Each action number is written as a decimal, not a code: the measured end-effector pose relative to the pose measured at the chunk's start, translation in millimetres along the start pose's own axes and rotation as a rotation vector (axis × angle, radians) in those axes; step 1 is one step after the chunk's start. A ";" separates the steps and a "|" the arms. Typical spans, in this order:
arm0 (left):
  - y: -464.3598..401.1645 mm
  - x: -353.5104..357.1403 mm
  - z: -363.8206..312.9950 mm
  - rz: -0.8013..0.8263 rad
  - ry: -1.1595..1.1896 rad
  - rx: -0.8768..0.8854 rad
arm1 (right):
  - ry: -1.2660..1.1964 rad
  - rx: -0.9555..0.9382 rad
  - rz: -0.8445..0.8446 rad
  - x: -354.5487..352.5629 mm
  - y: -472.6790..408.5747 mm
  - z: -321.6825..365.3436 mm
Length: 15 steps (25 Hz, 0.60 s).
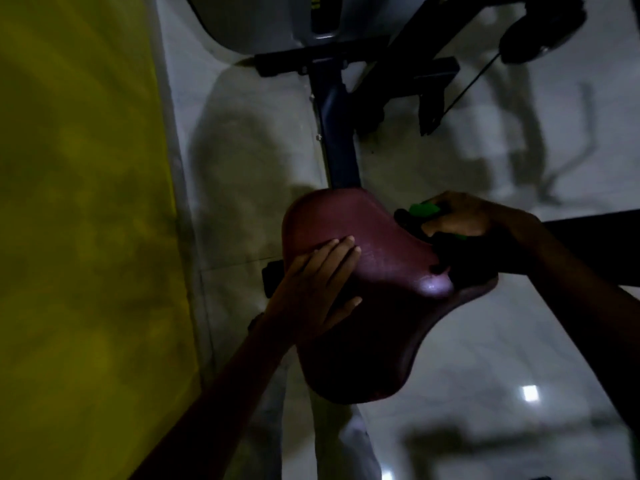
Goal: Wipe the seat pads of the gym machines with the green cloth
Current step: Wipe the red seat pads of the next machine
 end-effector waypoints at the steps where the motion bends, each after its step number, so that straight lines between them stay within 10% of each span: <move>1: -5.7 -3.6 5.9 -0.001 0.029 0.046 | 0.109 -0.014 -0.080 -1.1 3.8 -1.6; 15: -68.8 -20.9 77.2 0.260 0.035 0.649 | 0.440 -0.239 -0.822 102.8 94.2 18.5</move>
Point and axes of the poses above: each hand's wrist, its own y-axis away from the middle knuckle, its own x-axis out of the palm, z = x × y, the point moved 6 cm from there along -y, towards the middle knuckle, and after that the axes turned 12 degrees about x, right-handed, at the moved point
